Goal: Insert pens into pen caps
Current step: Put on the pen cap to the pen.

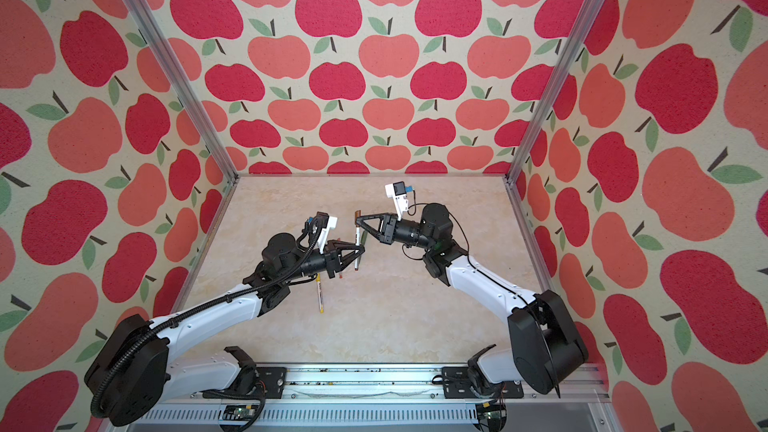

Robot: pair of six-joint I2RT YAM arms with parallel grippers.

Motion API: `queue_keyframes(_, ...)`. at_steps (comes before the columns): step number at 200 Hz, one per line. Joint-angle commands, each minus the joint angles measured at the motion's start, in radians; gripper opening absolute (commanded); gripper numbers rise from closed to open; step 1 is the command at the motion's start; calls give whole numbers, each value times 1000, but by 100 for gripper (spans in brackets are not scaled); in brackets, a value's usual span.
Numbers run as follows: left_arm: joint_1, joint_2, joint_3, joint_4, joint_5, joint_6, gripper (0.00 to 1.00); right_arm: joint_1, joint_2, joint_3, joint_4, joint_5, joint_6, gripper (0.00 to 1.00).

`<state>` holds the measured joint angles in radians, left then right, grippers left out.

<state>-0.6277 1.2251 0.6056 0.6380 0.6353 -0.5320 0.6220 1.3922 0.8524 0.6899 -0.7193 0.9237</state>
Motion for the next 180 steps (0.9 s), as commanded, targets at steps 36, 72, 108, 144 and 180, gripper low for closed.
queue_keyframes(36, 16, -10, 34, 108, -30, 59, 0, 27, -5, -10, -78, -89, -51, 9)
queue_keyframes(72, 16, -1, 39, 126, -12, 53, 0, 32, -20, -31, -20, -105, -81, 9)
queue_keyframes(108, 16, 4, 34, 153, -6, 42, 0, 32, -27, -41, 29, -112, -96, 9)
queue_keyframes(144, 16, 0, 15, 198, -11, 44, 0, 32, -20, -46, 77, -114, -77, 9)
queue_keyframes(180, 17, 18, 12, 268, -5, 39, 0, 38, 0, -44, 99, -125, -61, 10)
